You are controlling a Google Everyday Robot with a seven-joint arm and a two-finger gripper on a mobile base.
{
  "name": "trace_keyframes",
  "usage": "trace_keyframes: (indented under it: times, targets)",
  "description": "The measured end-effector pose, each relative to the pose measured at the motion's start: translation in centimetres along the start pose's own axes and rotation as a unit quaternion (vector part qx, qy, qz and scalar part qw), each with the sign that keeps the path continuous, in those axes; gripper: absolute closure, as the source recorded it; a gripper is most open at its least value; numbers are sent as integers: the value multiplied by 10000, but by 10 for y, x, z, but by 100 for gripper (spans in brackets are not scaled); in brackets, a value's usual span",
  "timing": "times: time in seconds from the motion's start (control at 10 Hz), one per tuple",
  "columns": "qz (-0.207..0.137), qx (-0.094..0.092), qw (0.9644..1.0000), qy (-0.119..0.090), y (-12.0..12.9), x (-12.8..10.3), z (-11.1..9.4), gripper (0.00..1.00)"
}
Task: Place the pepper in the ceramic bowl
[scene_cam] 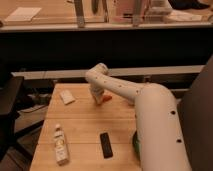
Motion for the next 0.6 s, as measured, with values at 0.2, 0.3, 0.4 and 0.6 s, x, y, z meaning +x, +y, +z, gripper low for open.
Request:
trace_keyframes:
  times: [0.2,0.3,0.4,0.6]
  targets:
    - [10,8,10000,-4,3,-2,-3,91]
    - [15,8,10000,-7,3,-2,-3,87]
    - [25,15,10000,-4,4,-2,-5,76]
    - [65,45,10000,-2,8,0,-15,74]
